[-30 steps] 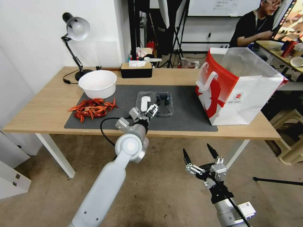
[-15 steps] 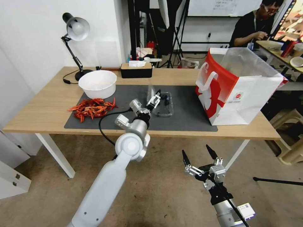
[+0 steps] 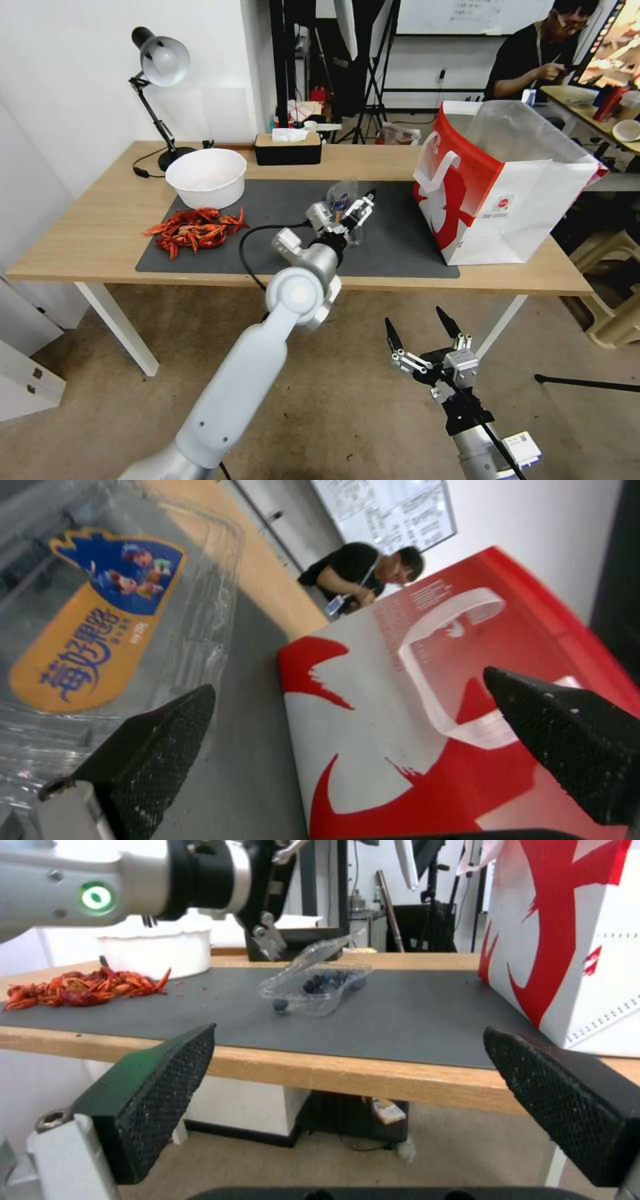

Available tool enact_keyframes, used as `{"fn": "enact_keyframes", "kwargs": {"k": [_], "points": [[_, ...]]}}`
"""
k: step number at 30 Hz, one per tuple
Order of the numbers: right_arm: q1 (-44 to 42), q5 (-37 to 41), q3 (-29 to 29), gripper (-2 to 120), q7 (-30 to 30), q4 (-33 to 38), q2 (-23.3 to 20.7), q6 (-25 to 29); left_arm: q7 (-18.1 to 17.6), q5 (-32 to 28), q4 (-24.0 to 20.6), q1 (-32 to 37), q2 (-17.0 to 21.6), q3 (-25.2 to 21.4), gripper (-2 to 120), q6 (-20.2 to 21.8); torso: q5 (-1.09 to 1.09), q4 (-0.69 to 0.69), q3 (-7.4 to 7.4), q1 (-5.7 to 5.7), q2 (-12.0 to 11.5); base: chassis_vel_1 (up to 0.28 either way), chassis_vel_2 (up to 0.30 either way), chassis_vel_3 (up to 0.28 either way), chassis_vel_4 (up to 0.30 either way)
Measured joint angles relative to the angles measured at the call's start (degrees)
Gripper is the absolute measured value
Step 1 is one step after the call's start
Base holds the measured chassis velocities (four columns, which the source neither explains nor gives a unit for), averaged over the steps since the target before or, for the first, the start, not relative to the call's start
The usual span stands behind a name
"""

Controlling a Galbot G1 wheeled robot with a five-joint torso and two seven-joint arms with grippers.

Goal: Close the takeout container lid, then place the container into the takeout bag.

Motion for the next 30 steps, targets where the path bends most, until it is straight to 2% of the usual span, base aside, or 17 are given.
{"fn": "enact_keyframes", "kwargs": {"k": [3,4,7,9,11,12,14,16,17,19,20,21,23,26,27,28,30], "points": [[0.4,3.1,0.0,100,-2.6,0.2,0.2,0.3,-4.3,0.0,1.5,-1.4,-0.5,0.5,88,1.3,0.00,-0.01,0.00,0.00,0.0,0.000,0.000,0.000,0.000],[0.4,3.1,0.0,100,-2.6,0.2,0.2,0.3,-4.3,0.0,1.5,-1.4,-0.5,0.5,88,1.3,0.00,-0.01,0.00,0.00,0.0,0.000,0.000,0.000,0.000],[2.0,8.9,0.2,100,-5.3,0.9,-0.3,-0.4,-5.9,1.1,2.4,-1.8,-0.2,0.5,73,1.5,0.00,0.00,0.00,0.00,0.0,0.000,0.000,0.000,0.000],[2.4,10.5,0.4,100,-5.6,1.2,-0.5,-0.8,-6.1,1.3,2.4,-1.8,0.0,0.6,71,1.8,0.00,0.01,0.00,0.00,0.0,0.000,0.000,0.000,0.000],[4.0,17.0,1.3,100,-6.6,2.4,-1.6,-3.1,-7.0,1.9,2.3,-1.8,0.6,0.7,62,2.7,0.00,0.00,0.00,0.00,0.0,0.000,0.000,0.000,0.000],[4.0,17.0,1.3,100,-6.6,2.4,-1.6,-3.1,-7.0,1.9,2.3,-1.8,0.6,0.7,62,2.7,0.00,0.00,0.00,0.00,0.0,0.000,0.000,0.000,0.000],[7.3,28.6,2.8,100,-6.2,4.0,-3.8,-7.2,-7.8,2.3,1.8,-1.4,1.1,0.8,50,3.9,0.00,0.01,0.00,0.00,0.0,0.000,0.000,0.000,0.000],[11.9,40.3,4.1,100,-3.7,4.9,-6.0,-11.1,-8.8,2.5,1.7,-1.2,1.3,0.8,40,4.8,0.00,0.01,0.00,0.00,0.0,0.000,0.000,0.000,0.000],[11.9,40.3,4.1,100,-3.7,4.9,-6.0,-11.1,-8.8,2.5,1.7,-1.2,1.3,0.8,40,4.8,0.00,0.01,0.00,0.00,0.0,0.000,0.000,0.000,0.000],[19.6,53.3,4.6,100,1.3,4.0,-8.8,-16.1,-9.3,2.7,1.7,-0.9,1.4,0.7,30,5.1,0.00,0.01,0.00,0.00,0.0,0.000,0.000,0.000,0.000],[19.6,53.3,4.6,100,1.3,4.0,-8.8,-16.1,-9.3,2.7,1.7,-0.9,1.4,0.7,30,5.1,0.00,0.01,0.00,0.00,0.0,0.000,0.000,0.000,0.000],[22.4,56.6,4.6,100,3.1,2.9,-9.7,-17.7,-9.3,2.8,1.8,-0.8,1.5,0.6,27,5.1,0.00,0.02,0.01,0.00,0.0,0.000,0.000,0.000,0.000],[30.1,62.8,3.6,100,8.1,-1.1,-11.6,-22.2,-9.2,2.8,1.8,-0.7,1.7,0.5,16,5.1,0.02,0.01,0.00,0.01,0.0,0.000,0.000,0.000,0.000],[33.3,64.9,2.8,100,10.0,-2.8,-12.3,-23.9,-9.2,2.8,1.9,-0.8,1.7,0.5,11,5.1,0.01,0.01,0.01,0.01,0.0,0.000,0.000,0.000,0.000],[39.4,67.3,1.0,100,13.9,-6.3,-13.1,-27.7,-9.2,2.7,2.2,-0.9,1.7,0.5,2,5.0,0.00,0.00,0.01,0.01,0.0,0.000,0.000,0.000,0.000],[39.4,67.3,1.0,100,13.9,-6.3,-13.1,-27.7,-9.2,2.7,2.2,-0.9,1.7,0.5,2,5.0,0.00,0.00,0.01,0.01,0.0,0.000,0.000,0.000,0.000],[44.9,69.1,-1.5,100,17.7,-9.7,-13.3,-30.5,-9.1,2.7,2.6,-1.0,1.6,0.5,0,4.9,0.00,0.01,0.01,0.01,0.0,0.000,0.000,0.000,0.000]]}}
